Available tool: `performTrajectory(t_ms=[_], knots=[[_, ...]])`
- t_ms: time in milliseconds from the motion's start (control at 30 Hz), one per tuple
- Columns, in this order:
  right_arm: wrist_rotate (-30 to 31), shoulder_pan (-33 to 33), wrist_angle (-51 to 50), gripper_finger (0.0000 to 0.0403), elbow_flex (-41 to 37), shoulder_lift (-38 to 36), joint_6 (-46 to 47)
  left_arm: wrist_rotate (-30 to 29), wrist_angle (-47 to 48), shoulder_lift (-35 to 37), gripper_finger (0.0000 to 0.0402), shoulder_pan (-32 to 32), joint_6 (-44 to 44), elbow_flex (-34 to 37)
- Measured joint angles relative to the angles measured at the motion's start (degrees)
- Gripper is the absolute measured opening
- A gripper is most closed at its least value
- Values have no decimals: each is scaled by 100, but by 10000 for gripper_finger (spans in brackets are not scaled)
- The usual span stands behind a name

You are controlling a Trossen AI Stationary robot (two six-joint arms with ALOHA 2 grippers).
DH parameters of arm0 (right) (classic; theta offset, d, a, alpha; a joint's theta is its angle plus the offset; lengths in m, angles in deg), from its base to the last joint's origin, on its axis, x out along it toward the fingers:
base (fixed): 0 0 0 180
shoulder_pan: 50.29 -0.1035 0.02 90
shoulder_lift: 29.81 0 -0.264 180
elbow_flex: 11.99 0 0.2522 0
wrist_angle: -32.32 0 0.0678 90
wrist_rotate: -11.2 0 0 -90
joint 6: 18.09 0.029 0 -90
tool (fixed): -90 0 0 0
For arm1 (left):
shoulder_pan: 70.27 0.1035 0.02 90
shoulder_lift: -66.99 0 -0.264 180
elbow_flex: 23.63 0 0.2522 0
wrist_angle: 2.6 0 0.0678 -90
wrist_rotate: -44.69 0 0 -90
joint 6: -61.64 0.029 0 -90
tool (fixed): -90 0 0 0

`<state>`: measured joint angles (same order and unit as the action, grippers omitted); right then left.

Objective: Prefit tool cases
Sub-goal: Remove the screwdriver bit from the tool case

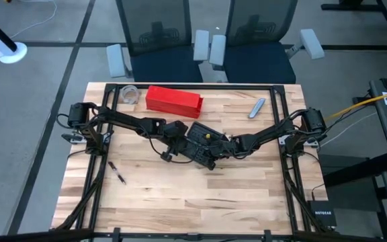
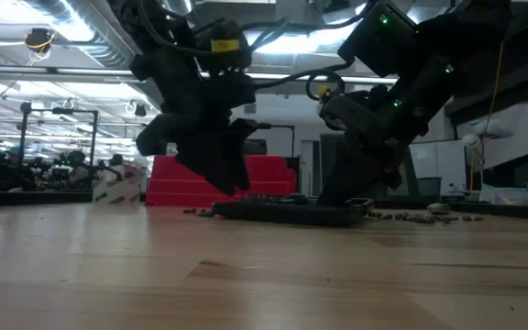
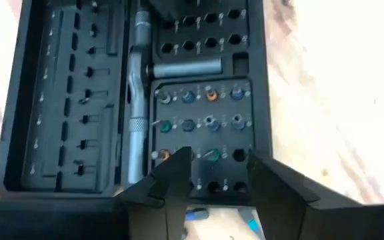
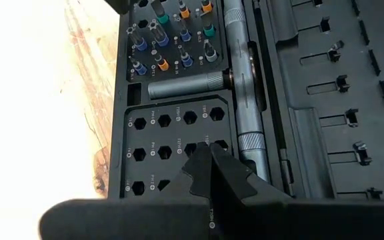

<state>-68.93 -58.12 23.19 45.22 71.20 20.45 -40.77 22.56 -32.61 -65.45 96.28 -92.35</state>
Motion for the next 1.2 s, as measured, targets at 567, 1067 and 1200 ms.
performTrajectory(t_ms=[567,1067,1200], knots=[[-15,-2,3,0,-1,0,33,284,-29,-276,102,-18,-145,-9],[-299,0,32,0,4,-2,22,278,66,-283,1,-570,-1857,-11],[-300,-1,31,0,2,-2,19,271,-8,-225,0,-599,-1966,2]])
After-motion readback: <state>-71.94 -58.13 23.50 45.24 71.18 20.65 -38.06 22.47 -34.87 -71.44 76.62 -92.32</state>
